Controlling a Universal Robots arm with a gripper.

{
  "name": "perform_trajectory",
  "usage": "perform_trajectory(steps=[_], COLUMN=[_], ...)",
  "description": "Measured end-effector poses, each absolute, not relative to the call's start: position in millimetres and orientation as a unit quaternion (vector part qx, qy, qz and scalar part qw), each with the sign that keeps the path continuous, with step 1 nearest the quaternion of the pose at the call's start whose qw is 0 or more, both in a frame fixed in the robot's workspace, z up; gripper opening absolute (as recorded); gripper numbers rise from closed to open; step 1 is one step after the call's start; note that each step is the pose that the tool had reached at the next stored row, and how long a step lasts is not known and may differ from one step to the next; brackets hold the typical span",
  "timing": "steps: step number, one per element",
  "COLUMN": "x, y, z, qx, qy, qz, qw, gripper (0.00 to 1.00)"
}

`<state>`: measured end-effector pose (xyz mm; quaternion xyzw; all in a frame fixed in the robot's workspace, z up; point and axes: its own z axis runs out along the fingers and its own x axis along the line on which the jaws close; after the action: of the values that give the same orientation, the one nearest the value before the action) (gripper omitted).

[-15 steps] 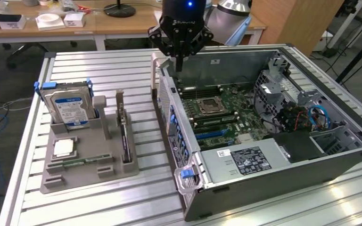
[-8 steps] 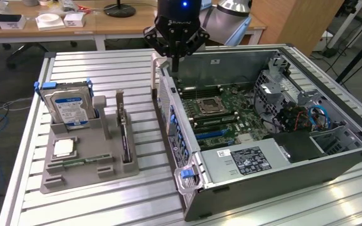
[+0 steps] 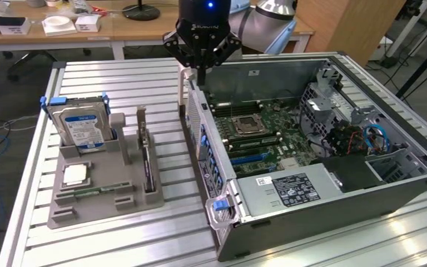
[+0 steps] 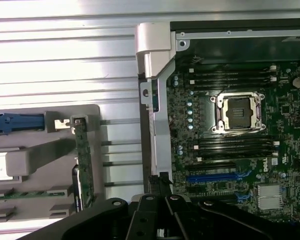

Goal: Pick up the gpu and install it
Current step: 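Reach for the gpu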

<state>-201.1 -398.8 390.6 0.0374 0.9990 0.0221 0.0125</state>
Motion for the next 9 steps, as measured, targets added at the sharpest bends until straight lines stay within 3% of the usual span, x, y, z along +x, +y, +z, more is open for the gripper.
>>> perform_trajectory(steps=[9], x=[-211.3], y=[-398.8], z=[390.4], qx=[0.037], qy=[0.999], qz=[0.022], qw=[0.012], gripper=[0.11])
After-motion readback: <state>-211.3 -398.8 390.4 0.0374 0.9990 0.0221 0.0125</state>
